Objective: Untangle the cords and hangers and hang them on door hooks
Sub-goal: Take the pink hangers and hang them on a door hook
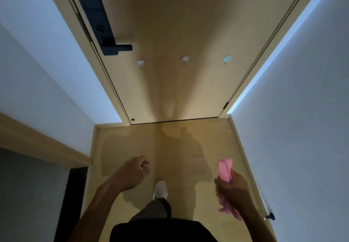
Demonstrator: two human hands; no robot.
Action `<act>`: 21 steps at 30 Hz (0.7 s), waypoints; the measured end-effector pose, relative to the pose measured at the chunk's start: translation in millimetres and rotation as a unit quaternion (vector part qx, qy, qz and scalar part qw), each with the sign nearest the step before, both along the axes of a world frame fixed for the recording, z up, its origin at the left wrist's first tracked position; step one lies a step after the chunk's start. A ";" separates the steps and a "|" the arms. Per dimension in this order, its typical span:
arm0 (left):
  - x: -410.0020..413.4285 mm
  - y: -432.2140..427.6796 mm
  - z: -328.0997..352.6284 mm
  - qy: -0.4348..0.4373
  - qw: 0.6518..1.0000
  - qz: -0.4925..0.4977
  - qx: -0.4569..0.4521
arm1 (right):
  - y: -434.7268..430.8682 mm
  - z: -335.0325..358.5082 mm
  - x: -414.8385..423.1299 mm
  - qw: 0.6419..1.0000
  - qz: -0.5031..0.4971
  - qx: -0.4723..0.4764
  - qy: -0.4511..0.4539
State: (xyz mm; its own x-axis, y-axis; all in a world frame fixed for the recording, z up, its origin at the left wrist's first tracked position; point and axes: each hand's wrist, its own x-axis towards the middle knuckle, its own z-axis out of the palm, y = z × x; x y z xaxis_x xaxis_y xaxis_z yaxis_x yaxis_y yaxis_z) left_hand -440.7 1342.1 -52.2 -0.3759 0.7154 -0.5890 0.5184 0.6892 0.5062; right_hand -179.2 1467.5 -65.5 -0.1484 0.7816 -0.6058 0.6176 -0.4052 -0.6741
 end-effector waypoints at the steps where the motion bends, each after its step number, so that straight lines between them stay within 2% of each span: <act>1: -12.0 19.0 3.3 0.007 1.000 -0.008 0.008 | 10.9 0.2 -4.9 1.000 -0.001 0.006 -0.013; 7: -64.4 129.5 28.9 0.045 0.997 -0.042 0.057 | 88.4 9.7 -51.5 0.997 0.033 0.053 -0.033; 12: -77.4 201.8 40.3 0.023 0.995 -0.048 0.087 | 163.2 14.5 -99.4 0.998 0.027 0.040 0.049; 17: -77.6 275.7 43.9 -0.014 0.991 -0.032 0.131 | 240.8 23.0 -148.1 0.988 0.099 0.004 0.122; 21: -77.0 322.6 48.4 -0.038 0.988 -0.018 0.151 | 290.6 41.5 -183.4 0.967 0.204 0.122 0.090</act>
